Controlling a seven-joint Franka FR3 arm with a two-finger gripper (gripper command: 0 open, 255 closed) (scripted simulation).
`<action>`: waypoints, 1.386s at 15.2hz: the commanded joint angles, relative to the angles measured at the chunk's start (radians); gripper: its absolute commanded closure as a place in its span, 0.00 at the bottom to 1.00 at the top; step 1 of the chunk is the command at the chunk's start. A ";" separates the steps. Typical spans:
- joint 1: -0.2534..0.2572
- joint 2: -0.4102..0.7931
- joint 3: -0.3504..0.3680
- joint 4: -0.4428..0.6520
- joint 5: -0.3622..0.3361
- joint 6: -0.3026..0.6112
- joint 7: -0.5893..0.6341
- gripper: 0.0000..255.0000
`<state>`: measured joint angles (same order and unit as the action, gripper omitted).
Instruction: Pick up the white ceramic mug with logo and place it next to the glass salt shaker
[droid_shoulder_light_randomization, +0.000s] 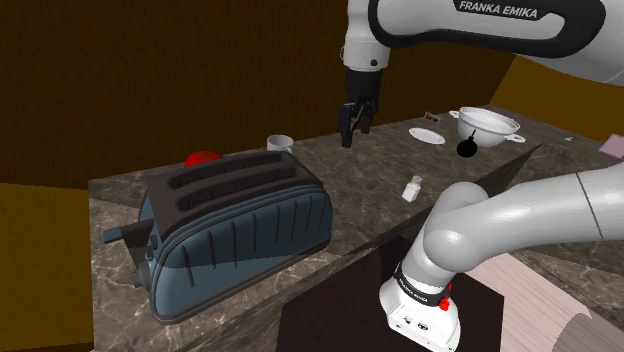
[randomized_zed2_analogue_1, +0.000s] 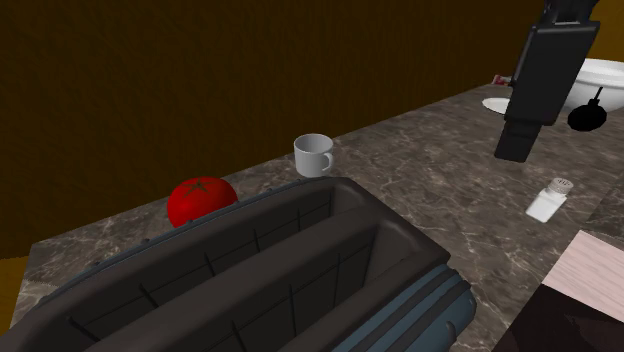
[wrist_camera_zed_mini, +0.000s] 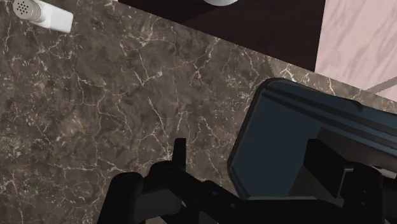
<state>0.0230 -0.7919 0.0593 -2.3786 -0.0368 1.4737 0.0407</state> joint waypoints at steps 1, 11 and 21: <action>0.000 0.000 0.000 0.000 0.000 0.000 0.000 0.00; -0.033 0.348 -0.052 0.091 -0.036 0.260 -0.047 0.00; -0.056 0.727 -0.091 0.315 -0.039 0.418 -0.095 0.00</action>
<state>-0.0304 -0.1035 -0.0276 -2.0994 -0.0772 1.8875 -0.0476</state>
